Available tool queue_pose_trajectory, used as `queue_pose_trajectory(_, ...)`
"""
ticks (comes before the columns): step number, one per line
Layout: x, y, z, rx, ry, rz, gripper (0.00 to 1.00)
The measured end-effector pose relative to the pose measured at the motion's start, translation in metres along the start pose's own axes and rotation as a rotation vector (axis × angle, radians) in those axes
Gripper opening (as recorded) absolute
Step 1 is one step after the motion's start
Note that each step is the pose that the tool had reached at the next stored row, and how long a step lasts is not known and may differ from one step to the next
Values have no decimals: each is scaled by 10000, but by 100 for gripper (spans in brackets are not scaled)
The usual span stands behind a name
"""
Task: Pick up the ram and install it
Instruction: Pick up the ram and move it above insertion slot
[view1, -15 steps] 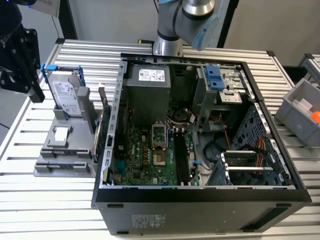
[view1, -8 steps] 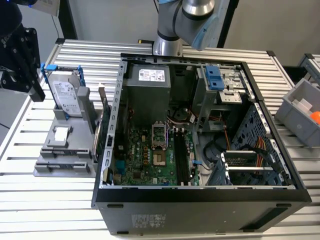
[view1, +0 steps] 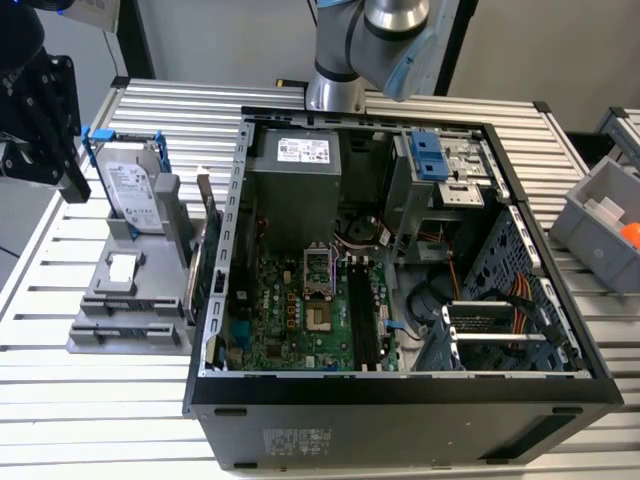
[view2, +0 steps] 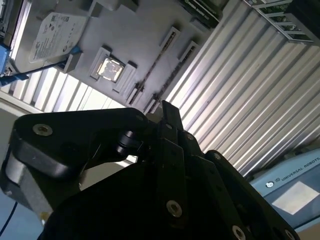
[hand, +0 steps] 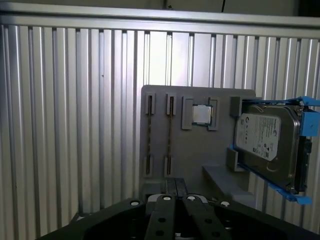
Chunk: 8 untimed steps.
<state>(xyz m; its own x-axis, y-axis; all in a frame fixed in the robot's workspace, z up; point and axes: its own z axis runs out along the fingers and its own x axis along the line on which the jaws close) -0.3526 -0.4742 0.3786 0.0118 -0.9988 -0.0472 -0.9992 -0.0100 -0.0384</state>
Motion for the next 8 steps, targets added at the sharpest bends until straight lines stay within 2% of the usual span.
queue_pose_trajectory(4,0,0,0,0,-12,0,0)
queue_pose_trajectory(5,0,0,0,0,-16,0,100)
queue_pose_trajectory(8,0,0,4,0,-42,1,100)
